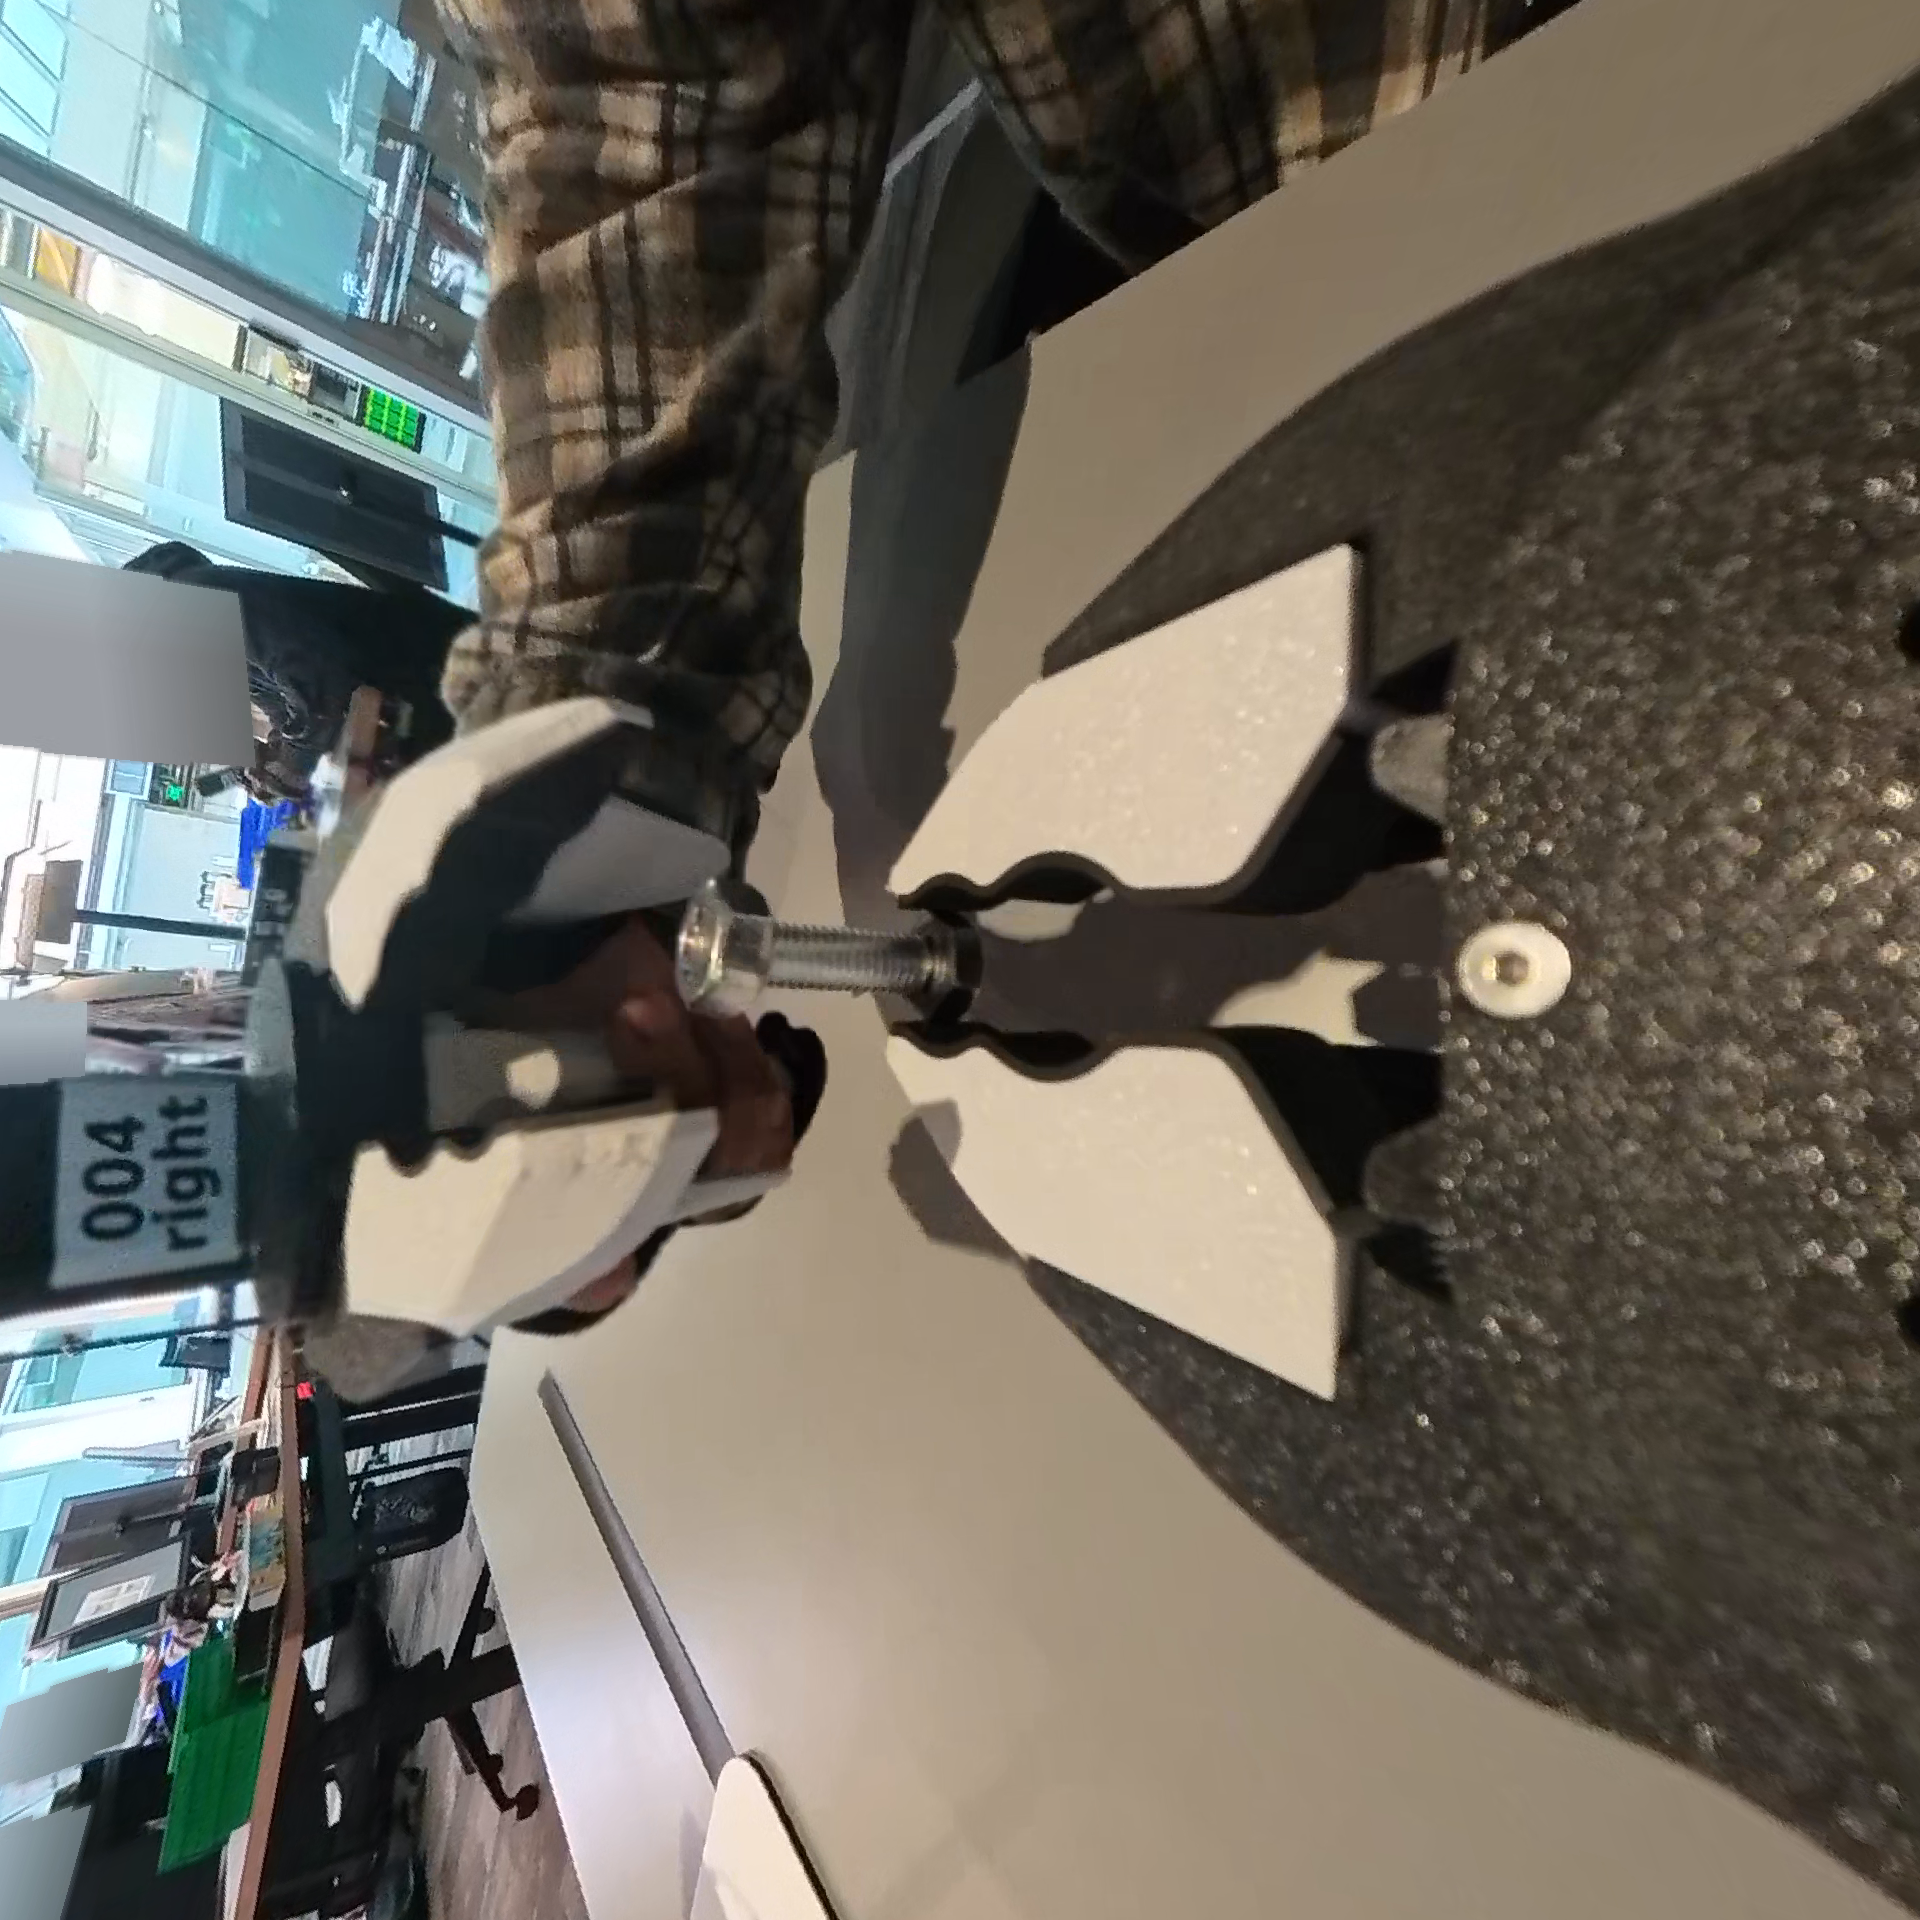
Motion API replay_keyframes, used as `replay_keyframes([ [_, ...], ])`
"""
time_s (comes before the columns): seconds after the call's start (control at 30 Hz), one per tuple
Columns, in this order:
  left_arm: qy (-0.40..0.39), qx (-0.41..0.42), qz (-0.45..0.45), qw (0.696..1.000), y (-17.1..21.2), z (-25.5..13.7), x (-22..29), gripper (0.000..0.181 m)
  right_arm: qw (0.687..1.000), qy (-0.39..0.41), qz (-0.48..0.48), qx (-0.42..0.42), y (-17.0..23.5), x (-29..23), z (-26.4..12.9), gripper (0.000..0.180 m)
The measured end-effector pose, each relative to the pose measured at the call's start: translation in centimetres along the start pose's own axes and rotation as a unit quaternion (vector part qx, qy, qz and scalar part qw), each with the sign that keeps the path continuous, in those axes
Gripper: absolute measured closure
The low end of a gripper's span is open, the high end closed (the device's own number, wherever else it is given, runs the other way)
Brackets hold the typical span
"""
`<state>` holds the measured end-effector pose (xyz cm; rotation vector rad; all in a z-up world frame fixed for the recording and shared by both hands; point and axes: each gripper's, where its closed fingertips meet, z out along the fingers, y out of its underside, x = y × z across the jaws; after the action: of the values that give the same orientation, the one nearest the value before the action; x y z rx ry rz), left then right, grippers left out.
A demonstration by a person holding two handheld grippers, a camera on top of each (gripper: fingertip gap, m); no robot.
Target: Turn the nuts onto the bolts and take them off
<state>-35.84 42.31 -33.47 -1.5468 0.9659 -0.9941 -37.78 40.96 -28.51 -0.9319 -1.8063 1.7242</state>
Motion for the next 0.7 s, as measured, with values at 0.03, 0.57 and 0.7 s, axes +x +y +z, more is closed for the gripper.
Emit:
replay_keyframes([
  [0.03, 0.002, 0.001, -0.001, 1.000, 0.0, 0.0, 0.0, 0.161, 1.000, -0.006, 0.000, 0.001, 0.1, 0.2, 0.2, 0.134],
  [0.57, -0.063, -0.002, -0.003, 0.998, 0.0, -0.8, -1.8, 0.161, 0.981, 0.184, 0.022, 0.059, 0.9, 3.3, 0.8, 0.161],
  [0.7, -0.075, -0.004, -0.005, 0.997, 0.1, -0.9, -2.1, 0.161, 0.946, 0.303, 0.024, 0.112, 0.6, 3.9, 0.8, 0.161],
])
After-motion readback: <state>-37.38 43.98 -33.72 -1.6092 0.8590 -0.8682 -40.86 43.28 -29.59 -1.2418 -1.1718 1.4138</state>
